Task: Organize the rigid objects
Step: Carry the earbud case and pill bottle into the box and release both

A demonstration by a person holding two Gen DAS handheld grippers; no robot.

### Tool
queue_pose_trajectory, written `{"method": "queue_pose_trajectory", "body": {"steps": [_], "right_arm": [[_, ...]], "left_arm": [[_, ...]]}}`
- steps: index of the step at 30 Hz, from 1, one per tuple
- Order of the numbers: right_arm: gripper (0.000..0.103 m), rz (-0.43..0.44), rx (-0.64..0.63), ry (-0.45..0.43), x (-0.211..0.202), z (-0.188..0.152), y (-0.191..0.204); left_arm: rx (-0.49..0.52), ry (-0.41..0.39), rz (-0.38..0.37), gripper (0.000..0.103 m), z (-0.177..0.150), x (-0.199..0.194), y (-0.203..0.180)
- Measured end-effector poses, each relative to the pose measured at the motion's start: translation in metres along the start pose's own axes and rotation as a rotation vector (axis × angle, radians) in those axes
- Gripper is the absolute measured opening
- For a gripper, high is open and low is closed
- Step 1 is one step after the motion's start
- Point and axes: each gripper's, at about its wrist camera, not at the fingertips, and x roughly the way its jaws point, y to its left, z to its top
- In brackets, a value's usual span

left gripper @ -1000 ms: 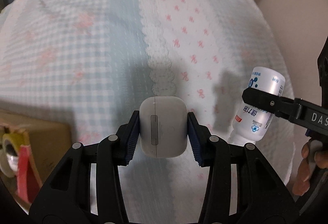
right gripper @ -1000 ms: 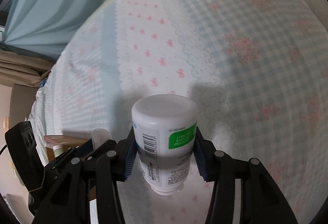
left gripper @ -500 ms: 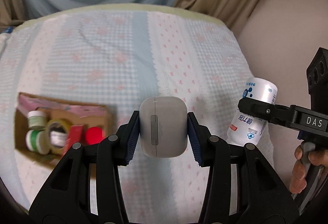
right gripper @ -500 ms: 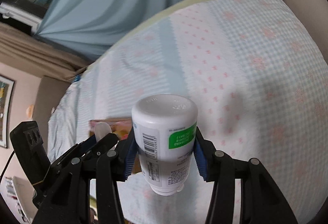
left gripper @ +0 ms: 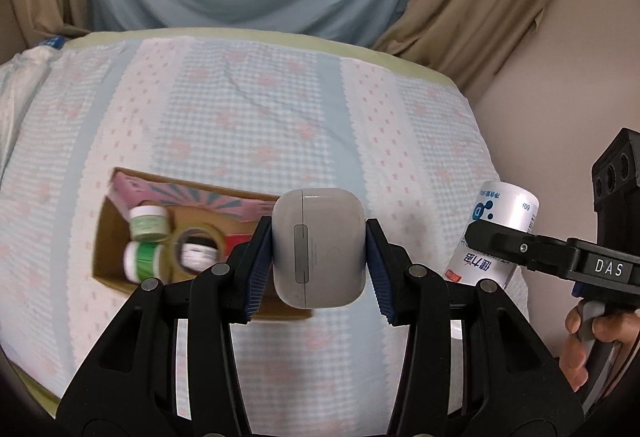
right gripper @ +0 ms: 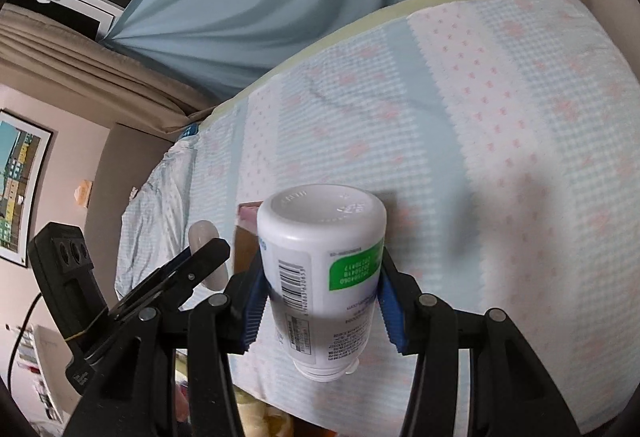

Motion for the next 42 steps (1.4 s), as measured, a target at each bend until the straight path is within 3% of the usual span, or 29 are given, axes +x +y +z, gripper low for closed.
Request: {"method": "queue_pose_trajectory", "body": {"steps": [8, 18, 29, 39, 40, 41, 42], "right_arm": [[0.046, -0.022, 0.111, -0.004, 0.066, -0.015, 0.058], [0.046, -0.023, 0.299, 0.058, 0.161, -0.014, 0.078], [0.046, -0.074, 0.415, 0.19, 0.265, -0.001, 0.036], [0.047, -0.123, 0.426, 0.296, 0.304, 0.004, 0.014], [0.048, -0.149, 0.399, 0.306, 0.306, 0.006, 0.016], [0.055, -0.179, 0.368, 0.313, 0.307, 0.008, 0.019], [0.072, -0.211, 0.344, 0.311, 0.307, 0.008, 0.022]], "left_arm": [[0.072, 0.06, 0.005, 0.041, 0.015, 0.002, 0.095], [0.111, 0.158, -0.001, 0.041, 0.035, 0.056, 0.179], [0.173, 0.299, -0.008, 0.041, 0.032, 0.155, 0.193], [0.191, 0.373, -0.007, 0.041, 0.026, 0.204, 0.193], [0.193, 0.377, 0.008, 0.042, 0.027, 0.206, 0.192], [0.197, 0.38, 0.02, 0.05, 0.027, 0.207, 0.191], [0.209, 0.377, 0.036, 0.065, 0.027, 0.208, 0.19]]}}
